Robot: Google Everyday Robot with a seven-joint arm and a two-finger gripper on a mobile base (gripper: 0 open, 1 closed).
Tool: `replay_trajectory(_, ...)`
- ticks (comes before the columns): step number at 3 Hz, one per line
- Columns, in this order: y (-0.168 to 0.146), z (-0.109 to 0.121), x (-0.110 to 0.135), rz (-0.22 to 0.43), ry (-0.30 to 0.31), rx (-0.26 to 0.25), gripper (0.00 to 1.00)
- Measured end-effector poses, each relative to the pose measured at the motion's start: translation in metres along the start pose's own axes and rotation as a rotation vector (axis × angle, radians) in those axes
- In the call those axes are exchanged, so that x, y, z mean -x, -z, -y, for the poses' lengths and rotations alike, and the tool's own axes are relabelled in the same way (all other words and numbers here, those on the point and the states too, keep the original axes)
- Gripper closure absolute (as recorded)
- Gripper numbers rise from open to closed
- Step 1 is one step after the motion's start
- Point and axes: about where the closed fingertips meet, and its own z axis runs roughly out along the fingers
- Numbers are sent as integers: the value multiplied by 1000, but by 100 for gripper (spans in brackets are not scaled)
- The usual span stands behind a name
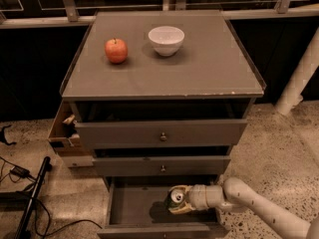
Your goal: Place green can into bottom drawer
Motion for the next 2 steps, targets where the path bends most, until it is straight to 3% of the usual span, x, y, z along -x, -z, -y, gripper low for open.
replay_trajectory(1,0,0,0,0,0,0,100)
replay_trajectory(2,-14,0,-28,-15,-13,-4,100)
